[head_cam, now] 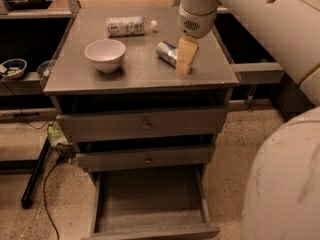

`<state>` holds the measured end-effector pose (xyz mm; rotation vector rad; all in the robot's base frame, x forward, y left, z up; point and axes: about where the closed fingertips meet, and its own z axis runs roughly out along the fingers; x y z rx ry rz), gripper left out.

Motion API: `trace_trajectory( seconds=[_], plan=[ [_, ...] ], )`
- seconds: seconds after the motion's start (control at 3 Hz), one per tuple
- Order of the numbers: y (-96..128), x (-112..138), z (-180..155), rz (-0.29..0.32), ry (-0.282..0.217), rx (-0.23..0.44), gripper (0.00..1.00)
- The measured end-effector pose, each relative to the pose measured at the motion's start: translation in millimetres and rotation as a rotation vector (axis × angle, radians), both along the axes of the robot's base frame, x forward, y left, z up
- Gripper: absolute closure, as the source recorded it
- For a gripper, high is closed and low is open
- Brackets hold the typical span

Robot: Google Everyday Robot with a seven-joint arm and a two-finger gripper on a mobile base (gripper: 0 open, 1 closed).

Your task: Place redbull can into bottom drawer

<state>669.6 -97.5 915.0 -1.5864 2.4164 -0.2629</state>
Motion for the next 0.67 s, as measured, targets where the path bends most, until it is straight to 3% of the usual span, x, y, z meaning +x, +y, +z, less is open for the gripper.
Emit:
trace_trajectory(
  seconds=[0.67],
  plan=[
    [-3,35,-5,-0.028,-0.013,0.036,0.00]
  ],
)
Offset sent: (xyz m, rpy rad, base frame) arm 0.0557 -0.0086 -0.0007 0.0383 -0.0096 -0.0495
